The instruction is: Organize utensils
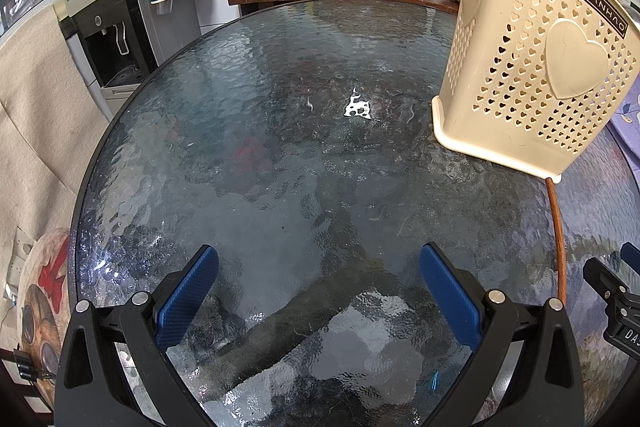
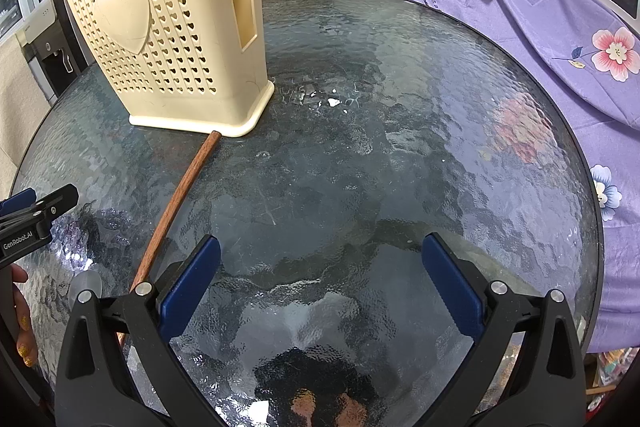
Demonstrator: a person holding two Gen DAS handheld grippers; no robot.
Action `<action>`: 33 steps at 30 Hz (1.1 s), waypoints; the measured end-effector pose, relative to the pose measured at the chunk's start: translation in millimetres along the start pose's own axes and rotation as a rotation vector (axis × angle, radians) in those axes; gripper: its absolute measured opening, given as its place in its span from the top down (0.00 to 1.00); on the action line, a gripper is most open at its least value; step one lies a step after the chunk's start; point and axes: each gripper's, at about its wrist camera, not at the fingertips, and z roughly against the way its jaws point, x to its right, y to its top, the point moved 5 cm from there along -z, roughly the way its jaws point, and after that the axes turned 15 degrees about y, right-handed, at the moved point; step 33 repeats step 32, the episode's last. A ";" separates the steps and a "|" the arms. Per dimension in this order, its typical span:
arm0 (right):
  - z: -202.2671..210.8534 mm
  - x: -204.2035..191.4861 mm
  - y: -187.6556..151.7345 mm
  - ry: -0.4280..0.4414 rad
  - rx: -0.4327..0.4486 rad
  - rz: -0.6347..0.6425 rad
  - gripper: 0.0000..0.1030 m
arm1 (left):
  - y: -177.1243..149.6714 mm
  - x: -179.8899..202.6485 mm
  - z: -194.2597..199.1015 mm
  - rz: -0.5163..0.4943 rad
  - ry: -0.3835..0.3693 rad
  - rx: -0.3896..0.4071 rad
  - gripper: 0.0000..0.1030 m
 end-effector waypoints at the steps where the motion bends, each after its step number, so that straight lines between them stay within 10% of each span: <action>1: 0.1 0.1 -0.1 0.000 0.000 0.000 0.04 | 0.0 0.0 0.0 0.000 0.000 0.000 0.05; 33: 0.1 0.0 0.2 0.000 0.000 0.000 0.04 | 1.3 6.9 -2.3 0.000 0.000 -0.002 0.04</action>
